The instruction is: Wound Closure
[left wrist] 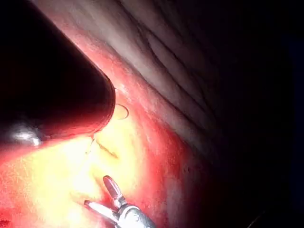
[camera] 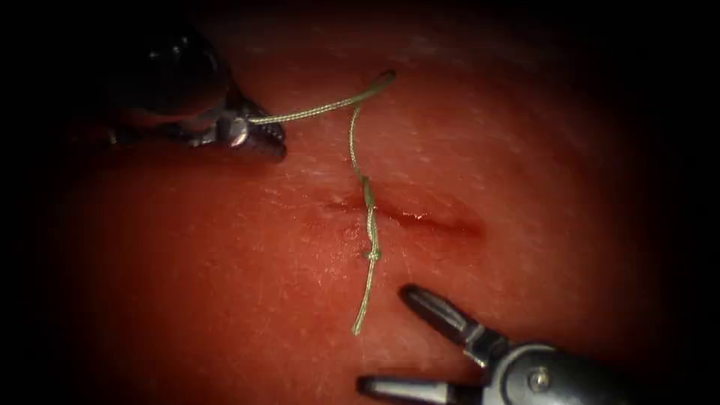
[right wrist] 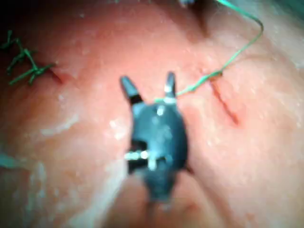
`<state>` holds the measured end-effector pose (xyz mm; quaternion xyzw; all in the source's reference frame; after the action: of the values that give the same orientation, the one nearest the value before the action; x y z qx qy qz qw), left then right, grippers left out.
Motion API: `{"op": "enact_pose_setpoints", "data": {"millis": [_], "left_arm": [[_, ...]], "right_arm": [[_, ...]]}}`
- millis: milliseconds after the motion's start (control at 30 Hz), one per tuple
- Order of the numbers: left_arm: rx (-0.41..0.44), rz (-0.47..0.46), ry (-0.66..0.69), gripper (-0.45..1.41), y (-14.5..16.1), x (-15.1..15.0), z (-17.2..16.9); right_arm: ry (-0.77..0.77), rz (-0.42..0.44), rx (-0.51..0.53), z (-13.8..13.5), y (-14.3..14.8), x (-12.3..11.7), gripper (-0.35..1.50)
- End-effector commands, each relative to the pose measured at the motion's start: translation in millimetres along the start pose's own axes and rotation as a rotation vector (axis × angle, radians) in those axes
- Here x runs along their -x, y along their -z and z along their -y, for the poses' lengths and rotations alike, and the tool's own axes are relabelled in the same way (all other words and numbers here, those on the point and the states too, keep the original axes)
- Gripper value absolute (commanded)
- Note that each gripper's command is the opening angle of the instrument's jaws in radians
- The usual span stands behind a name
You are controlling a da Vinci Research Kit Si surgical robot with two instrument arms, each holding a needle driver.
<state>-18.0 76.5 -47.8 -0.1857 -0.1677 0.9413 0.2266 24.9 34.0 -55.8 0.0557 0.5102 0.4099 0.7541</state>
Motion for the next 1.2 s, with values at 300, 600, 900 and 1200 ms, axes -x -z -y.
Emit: {"op": "enact_pose_setpoints", "data": {"millis": [300, 600, 900, 1200], "left_arm": [[-0.019, 0.005, 0.002, 0.55, -0.5, -0.4, 0.4], [-0.035, -0.003, 0.007, 0.09, 1.1, -0.5, 0.4], [0.033, -0.028, -0.100, -0.35, 1.2, 0.2, 0.9], [-0.017, -0.107, -0.126, -0.35, 1.6, -1.7, 1.8]], "right_arm": [[0.000, -0.001, -0.002, 0.3, -0.8, 0.6, 1.23], [0.001, -0.002, -0.002, 0.4, -0.9, 0.7, 1.23], [0.001, 0.001, -0.001, 0.4, -0.9, 0.7, 1.21], [-0.417, 0.226, 0.179, -1.4, -3.6, 3.6, 0.78]]}}
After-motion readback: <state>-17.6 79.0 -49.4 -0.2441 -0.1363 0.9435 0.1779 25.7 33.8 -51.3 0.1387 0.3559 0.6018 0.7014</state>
